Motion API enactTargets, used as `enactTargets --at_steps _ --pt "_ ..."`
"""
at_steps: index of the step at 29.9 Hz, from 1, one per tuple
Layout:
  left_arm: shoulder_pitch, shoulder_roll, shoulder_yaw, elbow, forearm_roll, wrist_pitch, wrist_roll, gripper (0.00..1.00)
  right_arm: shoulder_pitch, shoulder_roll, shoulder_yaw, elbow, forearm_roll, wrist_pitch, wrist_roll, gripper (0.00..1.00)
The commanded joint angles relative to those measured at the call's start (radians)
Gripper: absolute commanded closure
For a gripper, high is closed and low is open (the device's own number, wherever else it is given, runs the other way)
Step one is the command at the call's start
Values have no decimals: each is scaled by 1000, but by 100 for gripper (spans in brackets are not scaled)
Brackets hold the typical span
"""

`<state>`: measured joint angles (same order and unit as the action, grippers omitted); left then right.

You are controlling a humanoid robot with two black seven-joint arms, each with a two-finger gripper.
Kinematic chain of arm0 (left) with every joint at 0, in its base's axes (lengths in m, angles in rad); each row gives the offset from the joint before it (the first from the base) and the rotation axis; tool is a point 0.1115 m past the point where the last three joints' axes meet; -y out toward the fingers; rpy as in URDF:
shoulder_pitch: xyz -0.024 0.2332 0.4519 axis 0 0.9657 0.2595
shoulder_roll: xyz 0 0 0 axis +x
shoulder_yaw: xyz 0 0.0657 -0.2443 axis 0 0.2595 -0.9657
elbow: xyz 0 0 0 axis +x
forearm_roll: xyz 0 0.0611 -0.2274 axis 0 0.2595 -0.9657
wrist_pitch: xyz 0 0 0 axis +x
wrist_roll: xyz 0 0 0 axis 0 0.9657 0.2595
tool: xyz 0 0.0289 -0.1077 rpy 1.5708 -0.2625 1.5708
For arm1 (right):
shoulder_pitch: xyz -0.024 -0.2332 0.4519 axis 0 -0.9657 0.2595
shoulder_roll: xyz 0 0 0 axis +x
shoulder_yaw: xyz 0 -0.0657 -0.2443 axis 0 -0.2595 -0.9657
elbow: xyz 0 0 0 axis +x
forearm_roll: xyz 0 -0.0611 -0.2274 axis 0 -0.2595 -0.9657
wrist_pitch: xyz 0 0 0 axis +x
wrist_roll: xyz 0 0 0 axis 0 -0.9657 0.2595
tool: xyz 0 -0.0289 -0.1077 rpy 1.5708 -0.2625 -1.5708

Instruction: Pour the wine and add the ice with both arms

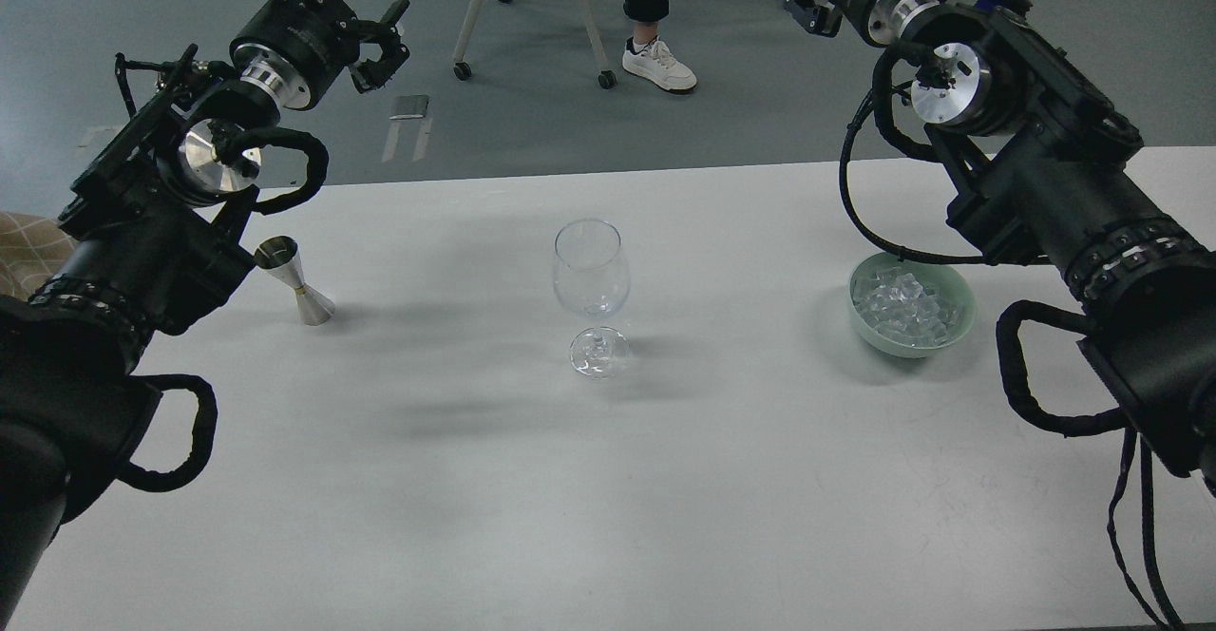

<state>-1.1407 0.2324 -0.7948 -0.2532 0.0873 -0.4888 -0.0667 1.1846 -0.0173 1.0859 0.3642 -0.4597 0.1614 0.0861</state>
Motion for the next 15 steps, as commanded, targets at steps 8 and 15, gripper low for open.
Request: enactTargets --at_steps 8,15 --pt "7 21 -1 5 -3 0 -21 2 -8 -18 2 1 1 0 4 0" --pt "15 38 -14 5 -17 0 -39 2 -3 -19 2 2 1 0 4 0"
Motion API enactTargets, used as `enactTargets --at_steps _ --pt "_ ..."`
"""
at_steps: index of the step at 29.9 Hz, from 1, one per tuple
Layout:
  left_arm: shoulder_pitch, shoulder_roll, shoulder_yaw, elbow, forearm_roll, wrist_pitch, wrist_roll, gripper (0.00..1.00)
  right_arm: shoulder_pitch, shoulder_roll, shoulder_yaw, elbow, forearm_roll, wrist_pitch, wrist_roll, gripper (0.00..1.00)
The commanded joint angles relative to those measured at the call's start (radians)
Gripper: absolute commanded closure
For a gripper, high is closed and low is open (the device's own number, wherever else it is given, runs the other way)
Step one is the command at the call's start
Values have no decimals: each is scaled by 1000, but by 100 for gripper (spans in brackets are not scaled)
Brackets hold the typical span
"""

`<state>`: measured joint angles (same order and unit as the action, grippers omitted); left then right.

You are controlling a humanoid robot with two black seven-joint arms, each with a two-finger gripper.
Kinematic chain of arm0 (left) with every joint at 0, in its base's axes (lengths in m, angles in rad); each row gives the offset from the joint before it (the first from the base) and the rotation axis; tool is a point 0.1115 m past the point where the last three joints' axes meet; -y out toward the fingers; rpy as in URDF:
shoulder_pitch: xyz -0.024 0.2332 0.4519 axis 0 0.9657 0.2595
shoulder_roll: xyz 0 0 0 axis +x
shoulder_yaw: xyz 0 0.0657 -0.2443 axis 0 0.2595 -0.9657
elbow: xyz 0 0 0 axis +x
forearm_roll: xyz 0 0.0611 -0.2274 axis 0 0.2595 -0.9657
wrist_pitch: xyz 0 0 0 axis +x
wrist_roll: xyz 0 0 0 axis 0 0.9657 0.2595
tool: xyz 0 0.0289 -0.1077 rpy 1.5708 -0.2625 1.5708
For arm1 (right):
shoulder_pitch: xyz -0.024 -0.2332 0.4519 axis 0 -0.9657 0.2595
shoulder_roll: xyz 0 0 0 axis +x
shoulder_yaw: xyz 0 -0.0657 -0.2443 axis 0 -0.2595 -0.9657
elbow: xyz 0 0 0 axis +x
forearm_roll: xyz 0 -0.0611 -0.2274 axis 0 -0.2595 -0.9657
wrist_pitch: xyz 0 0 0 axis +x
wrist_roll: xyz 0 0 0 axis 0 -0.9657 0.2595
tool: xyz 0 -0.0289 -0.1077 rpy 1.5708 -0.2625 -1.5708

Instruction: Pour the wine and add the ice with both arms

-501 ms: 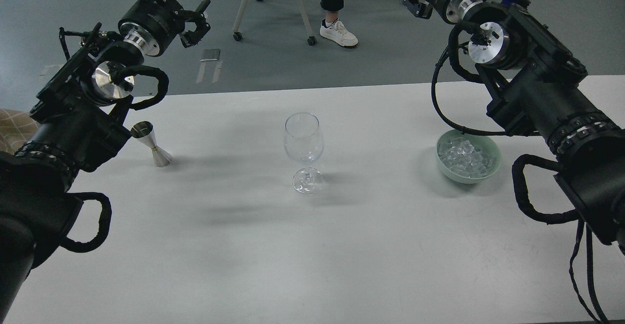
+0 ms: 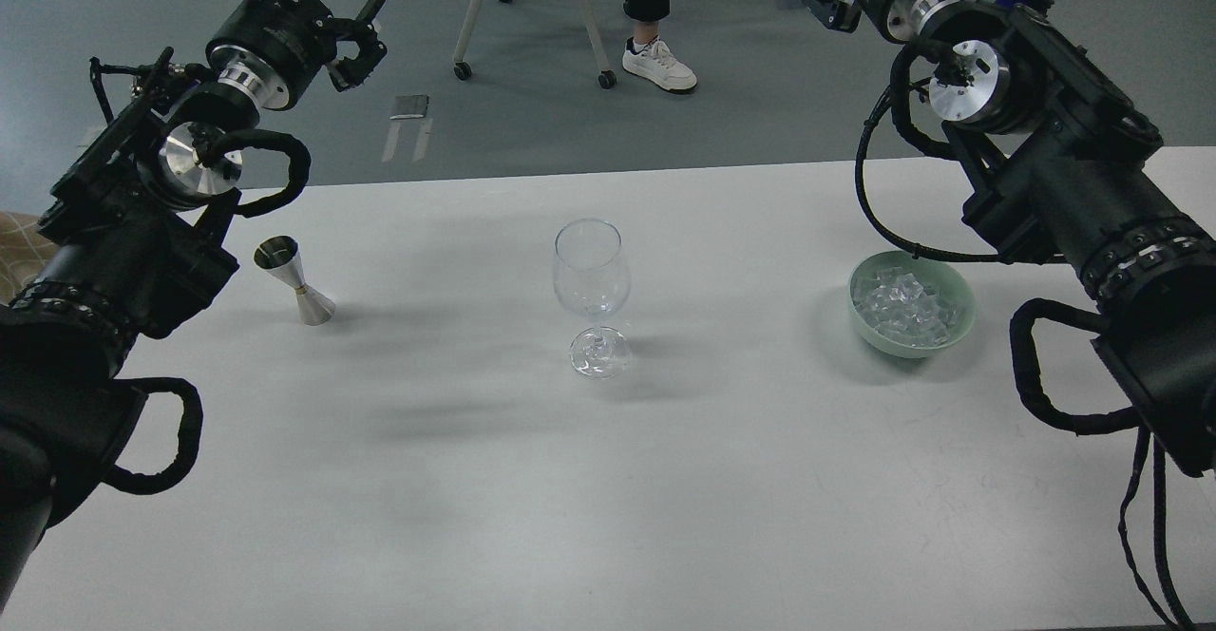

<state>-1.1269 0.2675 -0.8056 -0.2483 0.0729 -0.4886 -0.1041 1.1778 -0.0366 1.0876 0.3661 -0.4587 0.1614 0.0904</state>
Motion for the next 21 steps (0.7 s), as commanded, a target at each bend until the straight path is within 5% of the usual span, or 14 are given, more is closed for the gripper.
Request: enactTargets --at_steps 1,21 --pt "1 3 0 0 -2 0 0 2 3 0 0 1 0 0 0 0" --pt "9 -8 0 -5 -2 0 -3 2 -1 0 -2 13 0 1 2 0"
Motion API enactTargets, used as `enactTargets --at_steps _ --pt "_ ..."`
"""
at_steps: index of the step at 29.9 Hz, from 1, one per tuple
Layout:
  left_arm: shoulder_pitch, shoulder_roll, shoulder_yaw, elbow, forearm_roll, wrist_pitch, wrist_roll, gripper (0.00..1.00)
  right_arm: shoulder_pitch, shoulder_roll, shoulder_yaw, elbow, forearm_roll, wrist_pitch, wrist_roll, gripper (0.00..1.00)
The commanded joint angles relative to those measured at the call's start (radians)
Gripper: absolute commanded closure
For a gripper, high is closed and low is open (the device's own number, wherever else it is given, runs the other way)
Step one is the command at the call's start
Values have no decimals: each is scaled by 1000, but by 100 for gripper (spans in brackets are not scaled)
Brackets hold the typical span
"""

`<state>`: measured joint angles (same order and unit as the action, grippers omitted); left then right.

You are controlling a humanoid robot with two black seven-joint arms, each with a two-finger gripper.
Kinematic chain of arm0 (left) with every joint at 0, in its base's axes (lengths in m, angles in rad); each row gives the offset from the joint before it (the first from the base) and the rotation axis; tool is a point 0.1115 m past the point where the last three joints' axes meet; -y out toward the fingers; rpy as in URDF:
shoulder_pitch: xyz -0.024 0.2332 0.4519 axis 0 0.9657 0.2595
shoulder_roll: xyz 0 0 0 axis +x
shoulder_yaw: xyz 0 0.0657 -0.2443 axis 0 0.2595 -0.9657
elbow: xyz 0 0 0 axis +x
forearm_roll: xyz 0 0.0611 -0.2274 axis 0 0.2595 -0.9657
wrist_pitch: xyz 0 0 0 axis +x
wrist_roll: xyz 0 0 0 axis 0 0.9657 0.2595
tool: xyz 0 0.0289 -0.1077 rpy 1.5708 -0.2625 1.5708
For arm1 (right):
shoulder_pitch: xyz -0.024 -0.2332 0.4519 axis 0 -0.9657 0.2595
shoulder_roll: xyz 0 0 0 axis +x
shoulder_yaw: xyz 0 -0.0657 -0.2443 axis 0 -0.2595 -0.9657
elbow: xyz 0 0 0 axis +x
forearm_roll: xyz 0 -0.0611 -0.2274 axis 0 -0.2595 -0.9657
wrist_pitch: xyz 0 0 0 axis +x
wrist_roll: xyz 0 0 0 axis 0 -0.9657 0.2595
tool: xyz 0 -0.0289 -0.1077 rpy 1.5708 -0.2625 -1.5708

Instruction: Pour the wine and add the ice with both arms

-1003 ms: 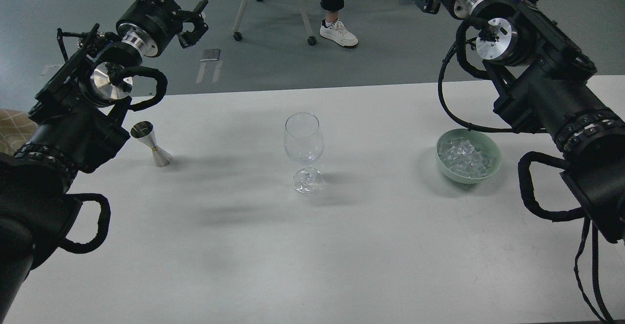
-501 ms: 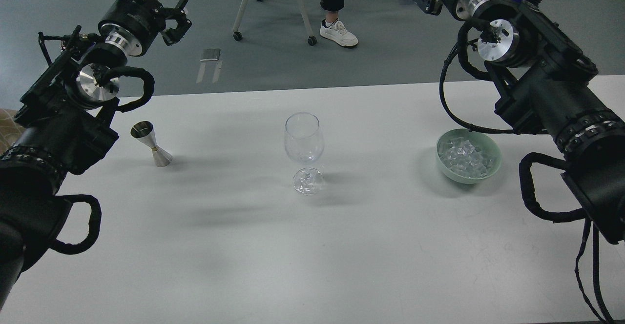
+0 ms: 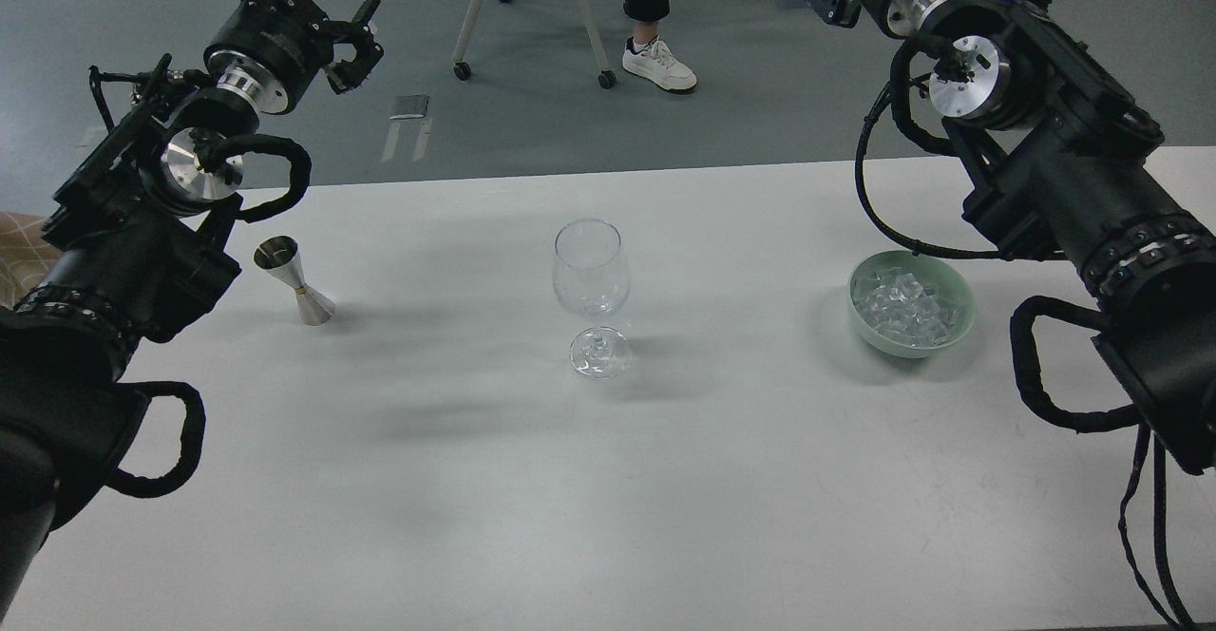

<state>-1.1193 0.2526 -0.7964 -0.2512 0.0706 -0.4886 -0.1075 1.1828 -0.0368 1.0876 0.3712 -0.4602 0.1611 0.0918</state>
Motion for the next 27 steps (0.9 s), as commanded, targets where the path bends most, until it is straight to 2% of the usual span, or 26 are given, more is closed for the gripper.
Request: enactTargets --at_steps 1,7,9,11,13,17,20,23,27 --pt "1 10 -14 -2 0 0 2 2 -8 0 -2 8 2 2 0 0" --pt "16 51 -50 -68 -5 0 6 2 -14 -23 0 14 2 2 0 0" --pt "70 98 -60 -158 -5 0 8 2 -15 -29 0 20 2 2 0 0" --pt "154 172 -63 -345 -14 0 8 2 -15 -40 0 20 2 9 0 0" --pt "203 210 -67 -445 -26 0 8 2 -15 -43 0 20 2 11 0 0" --pt "343 335 -113 -768 -139 148 12 2 -17 -51 0 20 2 12 0 0" --pt "401 372 -145 -879 -184 205 14 2 -25 -51 0 22 2 12 0 0" --pt "478 416 -190 -939 -212 258 20 2 -31 -49 0 23 2 12 2 0" --pt "602 486 -231 -1022 -262 275 31 2 -40 -51 0 23 2 12 0 0"
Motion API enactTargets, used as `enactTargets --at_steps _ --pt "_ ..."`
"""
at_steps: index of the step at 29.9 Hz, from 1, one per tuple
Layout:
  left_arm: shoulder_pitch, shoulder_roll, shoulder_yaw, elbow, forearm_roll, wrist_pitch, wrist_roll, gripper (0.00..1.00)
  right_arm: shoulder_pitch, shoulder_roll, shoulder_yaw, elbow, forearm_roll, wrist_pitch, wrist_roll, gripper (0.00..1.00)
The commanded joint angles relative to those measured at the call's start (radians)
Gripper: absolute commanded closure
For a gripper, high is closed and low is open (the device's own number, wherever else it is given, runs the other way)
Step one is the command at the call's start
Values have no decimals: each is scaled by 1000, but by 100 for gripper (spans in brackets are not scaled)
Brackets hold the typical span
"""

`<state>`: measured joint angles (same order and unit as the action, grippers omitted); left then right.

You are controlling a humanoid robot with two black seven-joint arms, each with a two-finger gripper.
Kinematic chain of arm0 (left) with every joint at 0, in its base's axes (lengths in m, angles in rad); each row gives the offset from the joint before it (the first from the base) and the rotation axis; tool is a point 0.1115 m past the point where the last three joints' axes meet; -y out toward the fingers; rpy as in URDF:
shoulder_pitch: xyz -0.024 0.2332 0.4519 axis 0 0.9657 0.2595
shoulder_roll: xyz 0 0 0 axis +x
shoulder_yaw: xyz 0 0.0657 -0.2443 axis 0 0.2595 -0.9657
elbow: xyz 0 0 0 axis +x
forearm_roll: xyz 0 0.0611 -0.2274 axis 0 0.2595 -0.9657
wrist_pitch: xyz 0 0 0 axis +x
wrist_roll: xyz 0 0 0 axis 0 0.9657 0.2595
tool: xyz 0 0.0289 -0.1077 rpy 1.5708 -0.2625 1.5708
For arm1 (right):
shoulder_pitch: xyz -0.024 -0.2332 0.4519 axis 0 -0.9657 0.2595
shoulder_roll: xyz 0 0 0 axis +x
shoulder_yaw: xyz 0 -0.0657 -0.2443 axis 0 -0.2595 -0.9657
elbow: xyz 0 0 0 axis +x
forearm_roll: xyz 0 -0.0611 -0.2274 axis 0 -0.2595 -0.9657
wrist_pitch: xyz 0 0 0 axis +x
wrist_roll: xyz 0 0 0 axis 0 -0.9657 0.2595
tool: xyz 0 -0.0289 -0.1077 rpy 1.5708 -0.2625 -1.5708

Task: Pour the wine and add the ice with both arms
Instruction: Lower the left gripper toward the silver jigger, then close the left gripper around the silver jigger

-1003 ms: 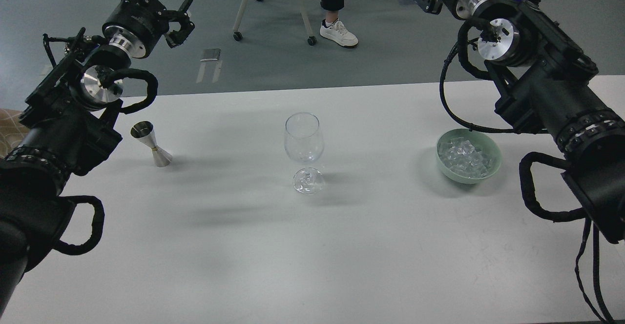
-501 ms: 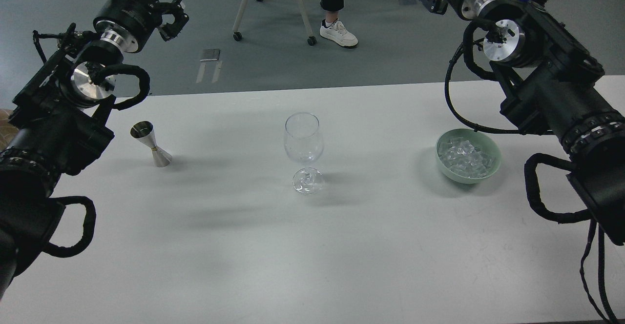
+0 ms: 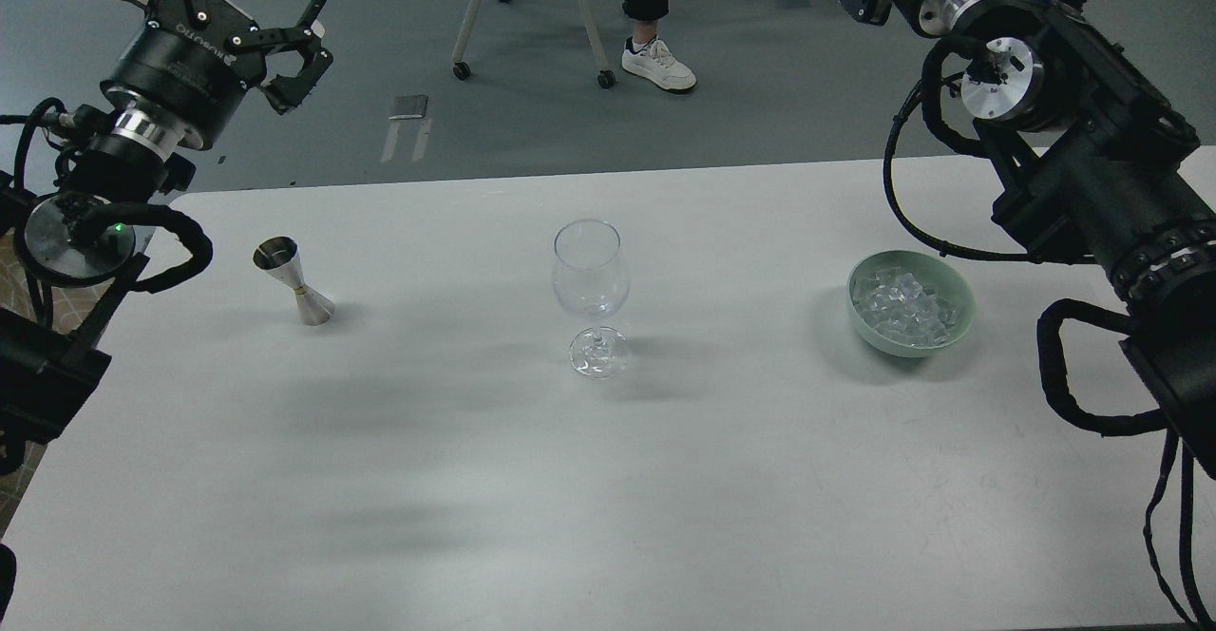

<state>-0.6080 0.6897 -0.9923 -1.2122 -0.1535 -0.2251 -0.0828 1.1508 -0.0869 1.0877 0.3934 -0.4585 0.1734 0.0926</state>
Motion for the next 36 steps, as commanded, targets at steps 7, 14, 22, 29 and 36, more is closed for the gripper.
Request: enactTargets --at_steps 7,14,22,29,36 --pt "355 96 -212 -211 -72 38 6 2 -14 -14 0 -2 -2 -3 1 0" --pt "620 37 -356 -363 -72 128 6 2 -29 -14 -2 -2 -2 -3 1 0" --pt "734 -88 -354 -356 -51 219 61 2 -34 -16 -3 -2 -3 -3 1 0" --pt "732 -220 -362 -319 8 332 74 6 -57 -17 -3 -2 -3 -3 12 0" --pt "728 -329 -367 -265 8 351 69 28 -62 -45 -5 -2 -3 -3 10 0"
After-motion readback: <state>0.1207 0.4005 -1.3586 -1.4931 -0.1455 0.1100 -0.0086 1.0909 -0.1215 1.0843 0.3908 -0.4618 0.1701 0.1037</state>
